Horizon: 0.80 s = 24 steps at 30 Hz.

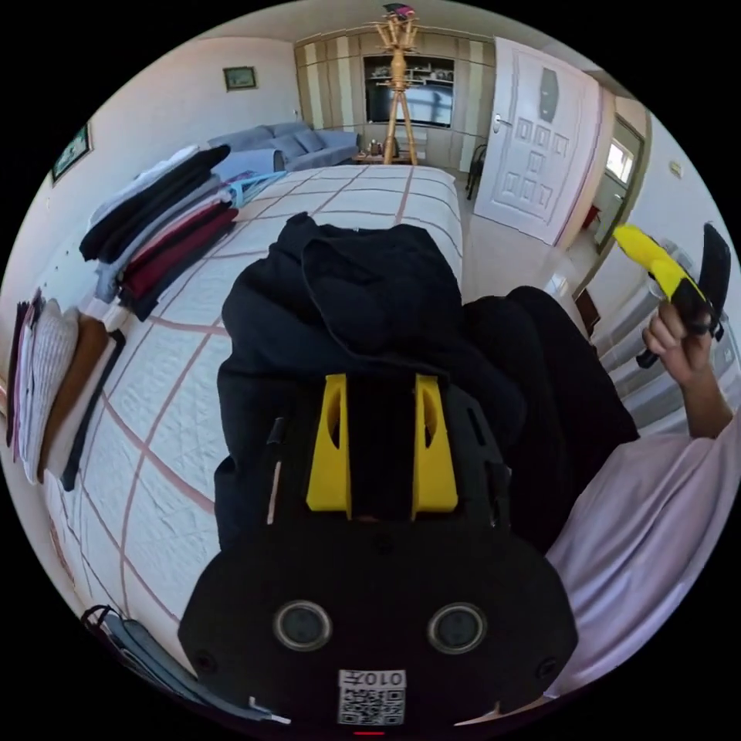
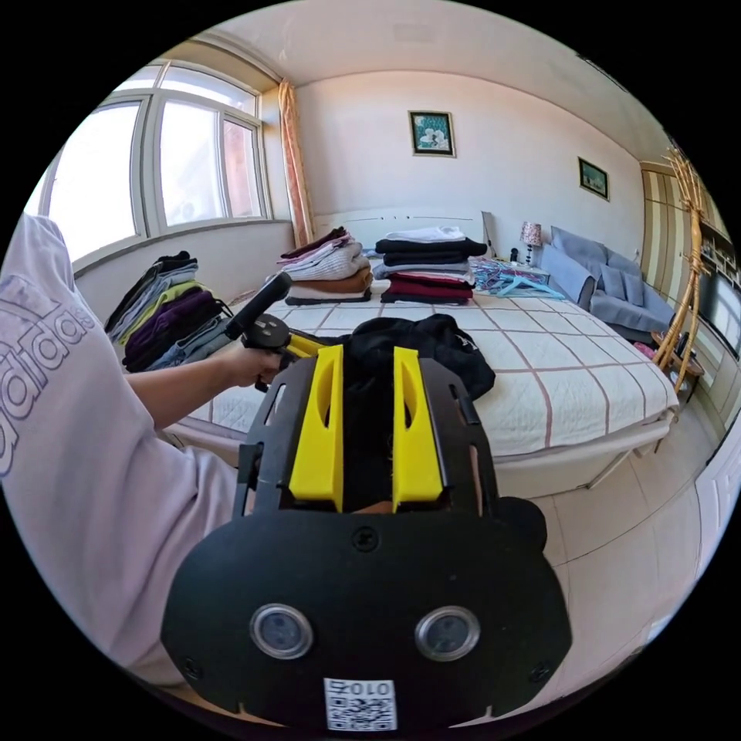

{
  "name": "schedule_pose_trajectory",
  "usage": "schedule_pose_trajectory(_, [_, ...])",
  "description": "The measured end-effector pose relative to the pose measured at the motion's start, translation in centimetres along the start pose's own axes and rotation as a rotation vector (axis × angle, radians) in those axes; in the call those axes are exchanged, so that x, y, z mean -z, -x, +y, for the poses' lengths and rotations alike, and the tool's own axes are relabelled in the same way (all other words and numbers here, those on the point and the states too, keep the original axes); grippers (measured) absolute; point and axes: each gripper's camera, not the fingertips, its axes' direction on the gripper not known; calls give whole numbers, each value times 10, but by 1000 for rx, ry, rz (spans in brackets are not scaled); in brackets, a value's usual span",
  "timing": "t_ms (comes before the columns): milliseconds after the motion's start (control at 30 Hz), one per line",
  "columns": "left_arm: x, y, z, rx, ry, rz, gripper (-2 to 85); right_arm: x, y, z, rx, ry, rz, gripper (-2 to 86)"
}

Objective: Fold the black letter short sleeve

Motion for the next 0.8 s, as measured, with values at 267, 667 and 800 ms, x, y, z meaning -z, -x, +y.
schedule_pose_trajectory(267, [88, 45, 3, 63, -204, 49, 44, -22, -22, -28, -19, 19, -32, 118])
schedule_pose_trajectory(667, [207, 128, -8, 135, -364, -8, 47, -132, -48, -116, -9, 252, -120, 37])
schedule_pose_trajectory(800, [240, 222, 23, 407, -405, -45, 69, -96, -91, -117, -115, 204, 48, 33])
